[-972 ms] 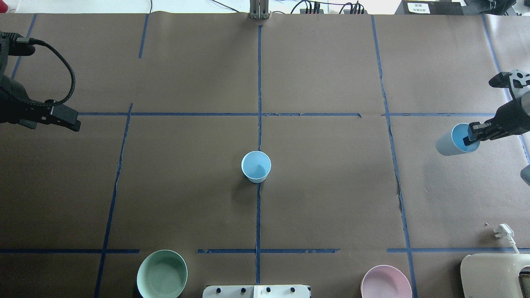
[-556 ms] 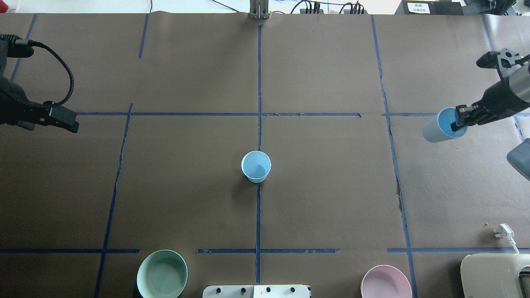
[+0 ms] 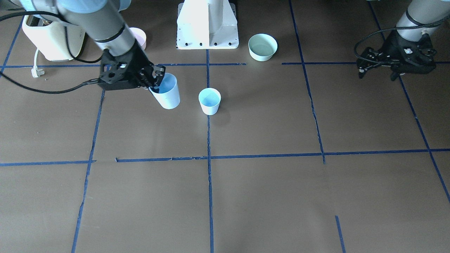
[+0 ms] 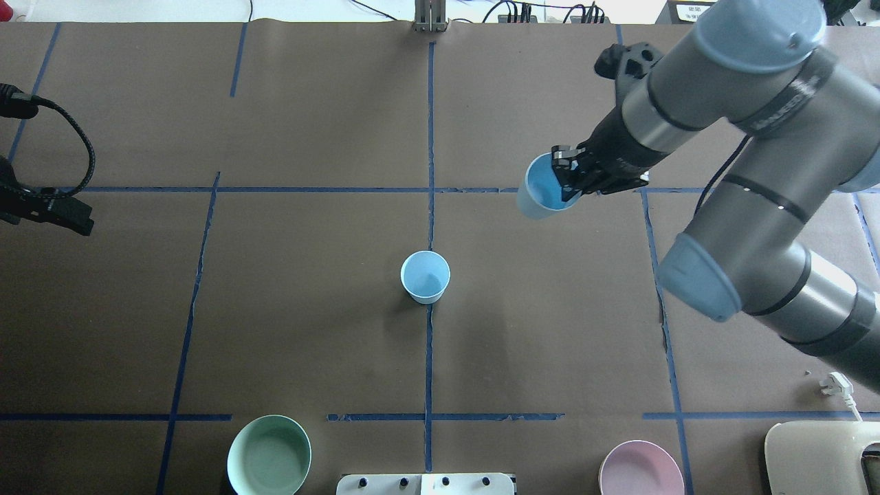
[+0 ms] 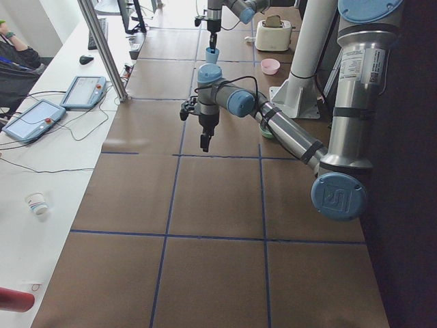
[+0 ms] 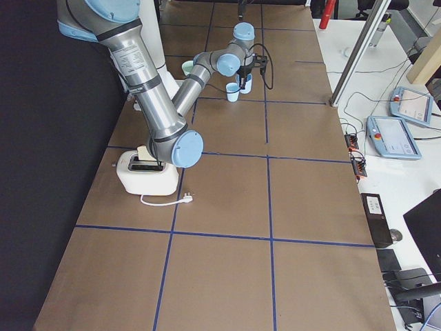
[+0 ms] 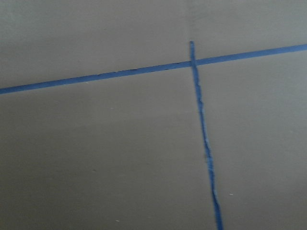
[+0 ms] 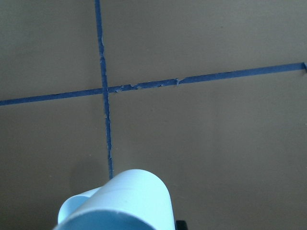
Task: Stack blue cups with both arms
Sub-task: 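Lift the cup with the right gripper and carry it over the center cup, then lower the held cup into the center cup and open the right gripper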
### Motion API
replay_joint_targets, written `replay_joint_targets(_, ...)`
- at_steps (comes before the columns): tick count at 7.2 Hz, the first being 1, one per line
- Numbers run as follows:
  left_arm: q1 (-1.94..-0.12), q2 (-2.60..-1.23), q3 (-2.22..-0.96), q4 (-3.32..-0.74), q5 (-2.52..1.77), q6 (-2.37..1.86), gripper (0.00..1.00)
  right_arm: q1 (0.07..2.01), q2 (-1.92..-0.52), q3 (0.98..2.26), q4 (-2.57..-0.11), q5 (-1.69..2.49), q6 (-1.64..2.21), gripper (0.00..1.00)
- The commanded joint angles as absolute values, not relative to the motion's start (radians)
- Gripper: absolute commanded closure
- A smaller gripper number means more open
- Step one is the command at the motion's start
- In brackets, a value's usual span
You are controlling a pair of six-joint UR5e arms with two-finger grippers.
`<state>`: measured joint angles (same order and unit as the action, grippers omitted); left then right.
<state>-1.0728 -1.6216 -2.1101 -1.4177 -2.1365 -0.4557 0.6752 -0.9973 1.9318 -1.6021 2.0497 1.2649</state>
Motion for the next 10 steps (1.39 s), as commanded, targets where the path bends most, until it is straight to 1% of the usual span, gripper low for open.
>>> replay_joint_targets(1, -1.172, -1.618, -2.005, -1.419, -2.143, -0.266, 0.00, 0.569, -0.922, 1.893, -1.603, 1.944, 1.356, 1.00)
replay_joint_targets(3, -1.196, -1.608, -1.988, -1.419, -2.143, -0.235, 0.00, 0.503, -0.887, 1.850, -1.629, 1.870, 1.364, 1.00)
replay_joint_targets(6, -1.221, -1.583, -1.988, -1.420, -2.145, -0.186, 0.00, 0.480, -0.847, 1.806, -1.646, 1.856, 1.370, 1.00)
replay_joint_targets(7, -1.223, -1.583, -1.988, -1.420, -2.145, -0.186, 0.00, 0.479, -0.848, 1.802, -1.646, 1.856, 1.370, 0.97)
replay_joint_targets(8, -1.223, -1.583, -1.988, -1.420, -2.145, -0.184, 0.00, 0.477, -0.847, 1.802, -1.647, 1.856, 1.371, 0.78)
replay_joint_targets(9, -1.223, -1.583, -1.988, -1.420, -2.143, -0.186, 0.00, 0.476, -0.851, 1.805, -1.646, 1.855, 1.370, 0.01)
replay_joint_targets(10, -1.223, -1.583, -1.988, -1.420, -2.143, -0.186, 0.00, 0.477, -0.851, 1.805, -1.646, 1.855, 1.370, 0.00)
